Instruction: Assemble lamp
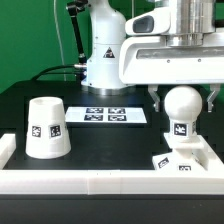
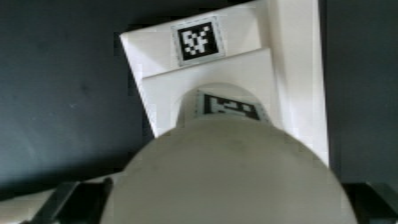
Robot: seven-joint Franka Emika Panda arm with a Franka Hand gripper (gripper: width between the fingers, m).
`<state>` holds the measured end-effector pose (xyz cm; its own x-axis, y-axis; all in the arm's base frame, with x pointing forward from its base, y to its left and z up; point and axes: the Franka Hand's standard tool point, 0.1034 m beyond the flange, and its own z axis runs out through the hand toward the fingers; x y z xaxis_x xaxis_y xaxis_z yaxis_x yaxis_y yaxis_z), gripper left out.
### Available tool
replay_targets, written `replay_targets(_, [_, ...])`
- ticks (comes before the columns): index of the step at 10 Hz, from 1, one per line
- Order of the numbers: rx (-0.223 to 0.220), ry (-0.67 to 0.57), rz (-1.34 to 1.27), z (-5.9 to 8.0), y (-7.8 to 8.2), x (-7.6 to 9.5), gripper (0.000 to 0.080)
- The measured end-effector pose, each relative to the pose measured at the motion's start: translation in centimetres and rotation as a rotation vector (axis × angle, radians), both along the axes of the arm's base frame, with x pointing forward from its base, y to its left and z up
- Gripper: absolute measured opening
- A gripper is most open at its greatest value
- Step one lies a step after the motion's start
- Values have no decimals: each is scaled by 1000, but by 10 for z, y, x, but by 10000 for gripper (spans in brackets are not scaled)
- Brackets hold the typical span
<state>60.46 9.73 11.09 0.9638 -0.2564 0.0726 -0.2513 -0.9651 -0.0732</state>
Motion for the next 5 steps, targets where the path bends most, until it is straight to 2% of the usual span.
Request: replay_targets(5, [59, 59, -496, -1, 4, -4, 580])
